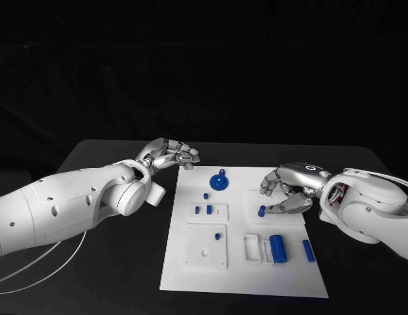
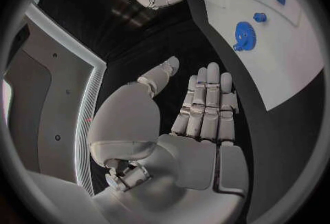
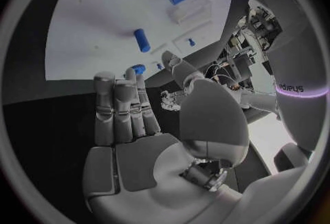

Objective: Assemble the parts on the task board

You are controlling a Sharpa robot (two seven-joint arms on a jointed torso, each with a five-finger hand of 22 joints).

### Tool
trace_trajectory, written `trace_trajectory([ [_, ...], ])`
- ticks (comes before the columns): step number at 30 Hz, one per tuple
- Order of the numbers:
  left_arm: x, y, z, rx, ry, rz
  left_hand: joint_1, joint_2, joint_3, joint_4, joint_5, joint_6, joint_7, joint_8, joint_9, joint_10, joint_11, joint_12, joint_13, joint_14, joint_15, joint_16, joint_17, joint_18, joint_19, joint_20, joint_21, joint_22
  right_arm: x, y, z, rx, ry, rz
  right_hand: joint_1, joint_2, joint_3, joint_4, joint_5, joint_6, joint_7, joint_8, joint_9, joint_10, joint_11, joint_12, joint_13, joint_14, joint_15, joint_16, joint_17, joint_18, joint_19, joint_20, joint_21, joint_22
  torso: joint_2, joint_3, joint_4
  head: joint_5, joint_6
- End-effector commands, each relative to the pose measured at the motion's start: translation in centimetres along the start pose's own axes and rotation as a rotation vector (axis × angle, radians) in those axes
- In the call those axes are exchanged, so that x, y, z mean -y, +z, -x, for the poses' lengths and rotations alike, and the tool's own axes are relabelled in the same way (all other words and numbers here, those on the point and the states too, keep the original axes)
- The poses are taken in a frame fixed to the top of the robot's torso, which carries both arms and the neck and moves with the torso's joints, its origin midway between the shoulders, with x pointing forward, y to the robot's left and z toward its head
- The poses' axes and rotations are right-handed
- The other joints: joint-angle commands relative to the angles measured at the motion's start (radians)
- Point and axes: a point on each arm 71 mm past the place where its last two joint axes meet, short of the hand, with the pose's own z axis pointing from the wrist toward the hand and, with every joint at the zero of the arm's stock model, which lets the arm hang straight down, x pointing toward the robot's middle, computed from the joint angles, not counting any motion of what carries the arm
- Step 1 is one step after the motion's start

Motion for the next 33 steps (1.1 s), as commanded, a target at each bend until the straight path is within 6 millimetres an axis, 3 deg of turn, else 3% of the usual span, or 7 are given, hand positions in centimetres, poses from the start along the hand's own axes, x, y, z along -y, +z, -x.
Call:
trace_trajectory([
  [1,0.1,0.0,-0.3,-0.015,-0.012,-0.008,0.007,0.007,0.002,0.006,0.004,-0.008,-0.001,0.004,-0.001,-0.004,-0.001,-0.006,-0.002,0.0,0.005,-0.004,0.001,0.005,0.0,0.007,-0.006,0.001,-0.2,0.1,-0.8,-0.064,-0.061,-0.001,-0.002,0.005,-0.005,-0.003,0.004,0.002,-0.008,0.006,0.002,-0.007,0.0,0.007,-0.002,-0.007,-0.001,0.006,-0.001,0.101,-0.009,-0.002,0.002,0.019,0.001,0.0,0.0004,-0.003,0.0],
  [5,0.0,0.0,-0.3,-0.016,-0.013,-0.007,0.007,0.007,0.002,0.006,0.004,-0.008,-0.001,0.004,-0.001,-0.004,-0.001,-0.006,-0.002,0.0,0.005,-0.004,0.002,0.005,0.0,0.007,-0.006,0.001,-0.3,0.4,-1.1,-0.062,-0.089,0.0,0.009,0.011,-0.001,-0.005,0.003,0.004,-0.009,0.008,0.002,-0.005,-0.001,0.011,-0.002,-0.008,-0.001,0.006,-0.002,0.101,-0.009,-0.002,0.002,0.019,0.001,-0.0011,0.0018,-0.005,-0.003],
  [10,0.0,0.0,-0.3,-0.015,-0.013,-0.007,0.007,0.008,0.002,0.006,0.004,-0.008,-0.001,0.004,-0.001,-0.004,0.0,-0.006,-0.002,0.0,0.005,-0.005,0.003,0.005,0.0,0.007,-0.007,0.001,-0.3,0.5,-1.9,-0.078,-0.123,0.002,0.035,0.018,0.035,0.016,-0.033,0.012,-0.01,0.012,0.003,0.001,-0.004,0.023,-0.002,-0.005,-0.004,0.007,-0.005,0.101,-0.004,0.002,0.001,0.017,0.001,-0.002,0.002,-0.005,-0.005],
  [16,0.0,0.0,-0.3,-0.018,-0.014,-0.007,0.007,0.008,0.001,0.006,0.004,-0.008,-0.001,0.005,-0.001,-0.004,0.0,-0.006,-0.002,0.0,0.005,-0.005,0.003,0.005,0.0,0.007,-0.007,0.002,-0.6,0.8,-2.5,-0.087,-0.133,0.01,0.077,0.012,0.121,0.056,-0.145,0.028,-0.016,0.019,0.003,0.01,-0.009,0.039,-0.003,-0.003,-0.009,0.009,-0.008,0.101,0.002,0.004,0.001,0.016,0.002,-0.0026,0.0021,-0.007,-0.011],
  [22,0.0,0.0,-0.4,-0.019,-0.014,-0.008,0.006,0.008,0.001,0.007,0.004,-0.008,-0.001,0.005,-0.001,-0.004,0.0,-0.006,-0.002,0.0,0.005,-0.006,0.004,0.005,0.0,0.007,-0.007,0.002,-0.9,1.1,-2.7,-0.087,-0.142,0.018,0.101,0.019,0.196,0.087,-0.152,0.048,-0.025,0.03,0.006,0.028,-0.016,0.056,0.0,0.0,-0.016,0.012,-0.009,0.101,0.009,0.004,0.006,0.018,0.001,-0.0023,0.0016,-0.01,-0.013],
  [33,0.0,0.0,-0.4,-0.019,-0.014,-0.007,0.006,0.009,0.001,0.007,0.004,-0.008,-0.001,0.005,-0.002,-0.004,0.0,-0.006,-0.002,0.0,0.005,-0.007,0.006,0.005,0.0,0.007,-0.007,0.002,-1.1,1.3,-3.3,-0.096,-0.153,0.022,0.112,0.044,0.251,0.104,-0.153,0.076,-0.037,0.046,0.014,0.058,-0.028,0.077,0.007,0.003,-0.027,0.017,-0.008,0.101,0.011,0.002,0.013,0.02,0.001,-0.002,0.0014,-0.007,-0.018],
])
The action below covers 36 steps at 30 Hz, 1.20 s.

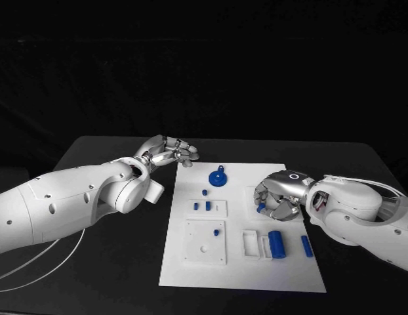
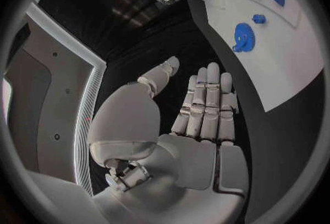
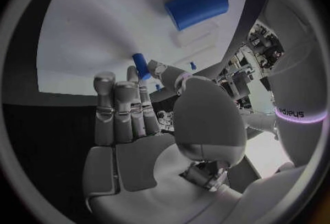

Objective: Assemble the parts on the task board

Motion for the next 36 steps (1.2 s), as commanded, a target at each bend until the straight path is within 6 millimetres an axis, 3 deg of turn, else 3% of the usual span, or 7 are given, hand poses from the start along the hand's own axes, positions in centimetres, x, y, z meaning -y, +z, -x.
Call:
trace_trajectory([
  [1,0.1,0.0,-0.2,-0.013,-0.01,-0.009,0.002,0.005,0.001,0.007,0.004,-0.008,-0.001,0.005,-0.002,-0.004,0.0,-0.006,-0.002,0.0,0.005,-0.003,0.001,0.005,0.0,0.007,-0.004,0.002,0.0,0.0,-0.2,-0.014,-0.031,-0.002,0.006,0.01,0.013,0.0,-0.005,0.008,-0.002,0.006,0.002,0.009,-0.002,0.008,0.002,0.001,-0.008,0.004,0.0,0.099,0.003,-0.002,0.004,0.02,0.0,0.0003,0.0002,0.001,-0.002],
  [10,0.1,0.0,-0.2,-0.012,-0.01,-0.008,0.002,0.005,0.001,0.007,0.004,-0.008,-0.001,0.005,-0.002,-0.004,0.0,-0.007,-0.002,0.0,0.005,-0.004,0.002,0.005,0.0,0.007,-0.004,0.002,-0.2,0.1,0.0,0.018,-0.057,-0.002,0.027,0.025,0.059,-0.013,-0.005,0.032,-0.012,0.019,0.008,0.033,-0.012,0.024,0.008,0.001,-0.018,0.004,0.0,0.099,0.001,-0.004,0.008,0.02,0.0,0.0002,0.0,0.001,-0.005],
  [24,0.1,0.0,-0.1,-0.009,-0.008,-0.008,0.003,0.007,0.001,0.007,0.004,-0.009,-0.001,0.005,-0.002,-0.004,0.0,-0.007,-0.002,0.0,0.005,-0.005,0.004,0.006,0.001,0.007,-0.004,0.003,-0.7,-0.4,0.8,0.095,-0.033,0.014,0.027,0.02,0.1,-0.017,-0.005,0.052,-0.02,0.03,0.014,0.054,-0.021,0.039,0.015,0.014,-0.027,0.004,-0.003,0.099,0.013,-0.007,0.018,0.019,-0.001,0.0003,0.0007,0.005,-0.006],
  [30,0.0,0.1,0.1,-0.005,-0.007,-0.007,0.003,0.007,0.001,0.007,0.004,-0.009,-0.001,0.006,-0.002,-0.004,0.0,-0.007,-0.002,0.0,0.005,-0.006,0.005,0.006,0.001,0.007,-0.005,0.003,-1.2,-0.7,2.5,0.122,0.012,0.025,0.026,0.019,0.102,-0.017,-0.005,0.054,-0.021,0.03,0.014,0.055,-0.022,0.04,0.016,0.015,-0.027,0.003,-0.003,0.099,0.014,-0.008,0.019,0.019,0.0,0.0006,-0.0005,0.009,-0.007],
  [36,0.0,0.1,0.0,-0.006,-0.007,-0.008,0.003,0.007,0.002,0.007,0.004,-0.009,-0.001,0.006,-0.002,-0.004,-0.001,-0.007,-0.002,0.0,0.005,-0.006,0.006,0.006,0.001,0.007,-0.005,0.003,-3.1,-0.9,4.3,0.16,0.079,0.081,0.026,0.021,0.104,-0.017,-0.005,0.054,-0.021,0.03,0.014,0.055,-0.022,0.04,0.016,0.015,-0.028,0.003,-0.003,0.099,0.014,-0.008,0.019,0.019,0.0,0.0016,-0.0005,0.012,-0.009],
])
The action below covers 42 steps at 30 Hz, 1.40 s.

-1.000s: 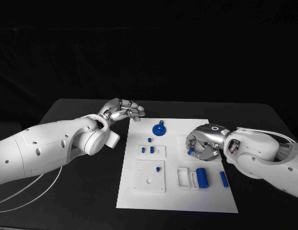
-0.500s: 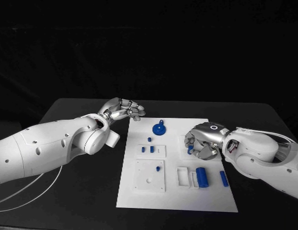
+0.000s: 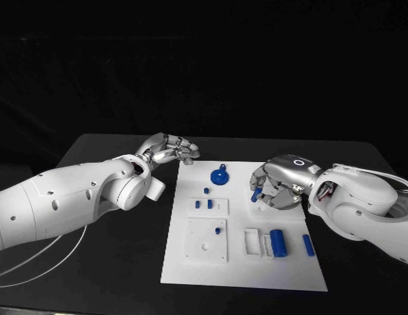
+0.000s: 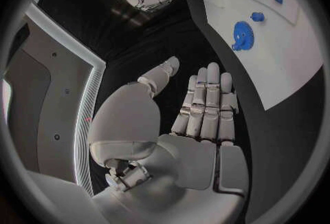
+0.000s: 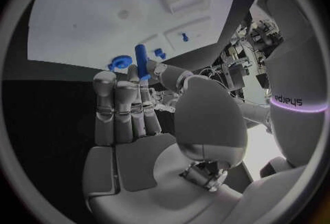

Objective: Assemble the parts on the task board

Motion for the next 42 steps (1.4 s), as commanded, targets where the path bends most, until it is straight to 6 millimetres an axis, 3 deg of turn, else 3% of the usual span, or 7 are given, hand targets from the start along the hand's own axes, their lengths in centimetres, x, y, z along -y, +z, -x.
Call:
trace_trajectory([
  [1,0.2,0.1,-0.3,-0.012,-0.009,-0.011,0.003,0.007,0.001,0.007,0.004,-0.009,-0.001,0.006,-0.001,-0.004,0.0,-0.003,-0.002,0.0,0.005,-0.007,0.001,0.006,0.001,0.007,-0.005,0.002,-1.0,0.2,0.3,0.013,0.071,0.03,0.006,0.001,0.006,0.0,-0.001,0.007,-0.002,0.006,0.001,0.022,-0.003,0.006,-0.001,-0.002,-0.009,0.003,-0.002,0.097,0.002,-0.003,0.005,0.018,0.0,0.0,-0.0006,0.003,-0.002],
  [9,0.2,0.1,-0.4,-0.016,-0.01,-0.013,0.004,0.007,0.002,0.006,0.004,-0.009,-0.001,0.006,-0.002,-0.004,0.0,-0.003,-0.002,0.001,0.005,-0.007,0.002,0.006,0.001,0.007,-0.005,0.002,-4.5,2.1,0.1,0.024,0.104,0.123,0.004,0.003,0.007,0.0,-0.001,0.006,-0.002,0.005,0.001,0.021,-0.003,0.006,-0.001,-0.001,-0.009,0.003,-0.002,0.097,0.002,-0.004,0.005,0.018,0.0,-0.0012,-0.0003,0.014,-0.007],
  [16,0.3,0.3,-0.7,-0.018,-0.011,-0.014,0.004,0.008,0.002,0.006,0.004,-0.009,-0.001,0.006,-0.002,-0.004,-0.001,-0.003,-0.002,0.001,0.005,-0.008,0.003,0.006,0.001,0.007,-0.005,0.002,-7.6,3.4,-2.6,-0.021,0.149,0.192,0.002,0.006,0.007,-0.001,-0.001,0.005,-0.001,0.005,0.001,0.02,-0.003,0.005,-0.001,-0.002,-0.009,0.001,-0.003,0.097,0.003,-0.004,0.006,0.018,0.0,-0.0024,0.0013,0.02,-0.01],
  [23,0.4,0.4,-1.1,-0.027,-0.014,-0.017,0.004,0.008,0.002,0.006,0.004,-0.009,-0.001,0.006,-0.002,-0.004,-0.001,-0.003,-0.002,0.001,0.005,-0.008,0.004,0.006,0.001,0.007,-0.005,0.002,-10.0,4.2,-5.1,-0.06,0.151,0.251,0.001,0.011,0.006,-0.006,-0.001,0.004,-0.001,0.004,0.002,0.018,-0.002,0.005,-0.001,-0.002,-0.009,0.0,-0.004,0.097,0.002,-0.005,0.006,0.018,0.0,-0.0026,0.002,0.038,-0.014],
  [32,0.5,0.4,-1.2,-0.031,-0.016,-0.017,0.004,0.008,0.001,0.006,0.004,-0.009,-0.001,0.007,-0.002,-0.004,0.0,-0.003,-0.002,0.001,0.005,-0.009,0.005,0.006,0.002,0.007,-0.006,0.003,-10.2,4.1,-6.7,-0.104,0.112,0.256,0.0,0.013,0.005,-0.01,-0.001,0.003,-0.001,0.004,0.002,0.018,-0.002,0.005,-0.001,-0.002,-0.009,-0.001,-0.004,0.097,0.001,-0.006,0.006,0.018,0.0,-0.0022,0.0,0.051,-0.02],
  [42,0.4,0.4,-1.1,-0.029,-0.015,-0.015,0.004,0.008,0.001,0.006,0.004,-0.009,-0.001,0.007,-0.002,-0.004,0.0,-0.003,-0.002,0.001,0.005,-0.01,0.006,0.006,0.002,0.007,-0.006,0.003,-10.2,3.8,-7.8,-0.138,0.118,0.258,-0.004,0.015,0.003,-0.014,-0.001,0.003,-0.001,0.004,0.003,0.018,-0.002,0.006,0.0,-0.002,-0.008,-0.001,-0.004,0.097,0.001,-0.006,0.007,0.018,0.0,-0.0003,-0.0014,0.054,-0.026],
])
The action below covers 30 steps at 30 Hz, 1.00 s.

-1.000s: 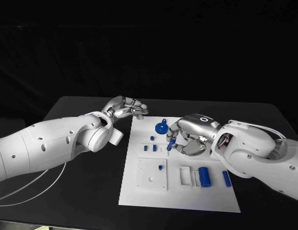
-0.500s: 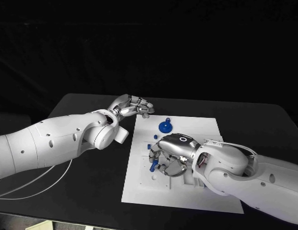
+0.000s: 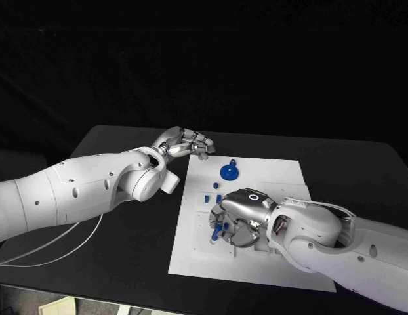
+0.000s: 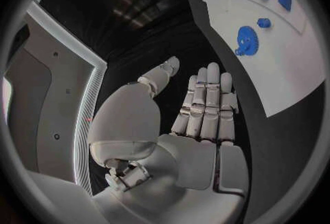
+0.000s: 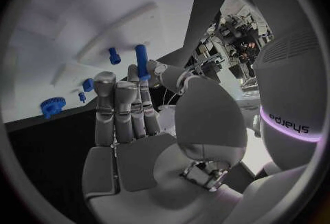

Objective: Assemble the parts on the task board

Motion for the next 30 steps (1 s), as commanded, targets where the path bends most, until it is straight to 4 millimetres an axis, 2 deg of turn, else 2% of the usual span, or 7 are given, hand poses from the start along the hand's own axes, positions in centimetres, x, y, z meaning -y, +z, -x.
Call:
trace_trajectory([
  [1,0.14,0.04,-0.2,-0.013,-0.009,-0.008,0.004,0.008,0.001,0.006,0.004,-0.007,0.001,0.007,-0.001,-0.004,0.0,-0.003,-0.002,0.001,0.005,-0.006,0.001,0.006,0.002,0.007,-0.006,0.001,-0.15,-0.04,-0.41,-0.026,-0.014,0.015,0.003,0.011,0.0,-0.006,0.0,0.004,-0.001,0.004,0.002,0.015,-0.003,0.003,0.001,-0.002,-0.008,-0.001,-0.001,0.097,-0.001,-0.008,0.007,0.018,0.001,0.0018,-0.0008,0.001,-0.003],
  [30,0.08,0.09,-0.12,-0.011,-0.008,-0.005,0.004,0.009,0.001,0.006,0.004,-0.007,0.001,0.007,-0.001,-0.004,0.0,-0.003,-0.001,0.001,0.005,-0.008,0.004,0.006,0.002,0.007,-0.007,0.002,-0.65,-0.02,-0.89,-0.01,0.001,0.035,-0.001,0.017,-0.002,-0.016,0.0,0.005,-0.001,0.004,0.003,0.016,-0.003,0.004,0.002,-0.001,-0.009,-0.002,-0.002,0.097,-0.002,-0.008,0.008,0.019,0.0,-0.0003,0.0013,0.001,-0.011],
])
